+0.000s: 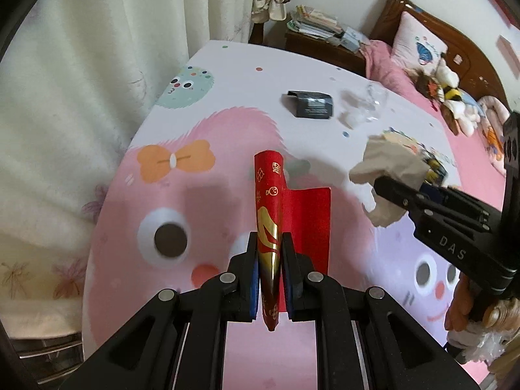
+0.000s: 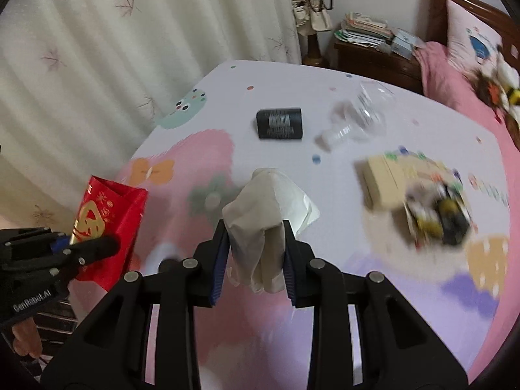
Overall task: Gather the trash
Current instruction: 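Carry the red packet and white tissue down over the blue bin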
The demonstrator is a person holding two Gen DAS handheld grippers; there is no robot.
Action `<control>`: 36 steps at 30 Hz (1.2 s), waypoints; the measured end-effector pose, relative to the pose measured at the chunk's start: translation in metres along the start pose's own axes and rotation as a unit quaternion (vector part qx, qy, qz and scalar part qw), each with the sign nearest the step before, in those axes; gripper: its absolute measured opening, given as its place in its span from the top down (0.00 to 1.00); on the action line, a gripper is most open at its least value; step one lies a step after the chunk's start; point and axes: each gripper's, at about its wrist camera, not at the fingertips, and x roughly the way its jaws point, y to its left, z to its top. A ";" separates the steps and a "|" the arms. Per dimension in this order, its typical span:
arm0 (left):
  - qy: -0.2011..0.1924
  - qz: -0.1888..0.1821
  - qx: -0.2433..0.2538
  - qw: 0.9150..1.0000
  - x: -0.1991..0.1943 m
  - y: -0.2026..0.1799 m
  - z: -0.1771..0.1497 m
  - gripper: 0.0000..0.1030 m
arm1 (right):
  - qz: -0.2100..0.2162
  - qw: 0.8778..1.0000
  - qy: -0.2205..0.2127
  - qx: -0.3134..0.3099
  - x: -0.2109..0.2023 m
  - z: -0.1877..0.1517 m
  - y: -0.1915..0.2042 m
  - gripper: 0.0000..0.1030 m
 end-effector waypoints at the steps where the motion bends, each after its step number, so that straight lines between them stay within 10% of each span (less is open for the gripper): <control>1: -0.005 -0.002 0.007 1.000 -0.011 0.000 -0.009 0.89 | -0.001 1.000 -0.002 0.007 -0.011 -0.011 0.002 0.74; 19: -0.028 -0.069 0.136 0.988 -0.156 0.081 -0.204 0.89 | -0.067 0.991 -0.015 0.119 -0.143 -0.200 0.154 0.74; 36: 0.039 -0.079 0.207 0.974 -0.149 0.102 -0.322 0.88 | -0.083 0.983 0.039 0.157 -0.154 -0.314 0.220 0.74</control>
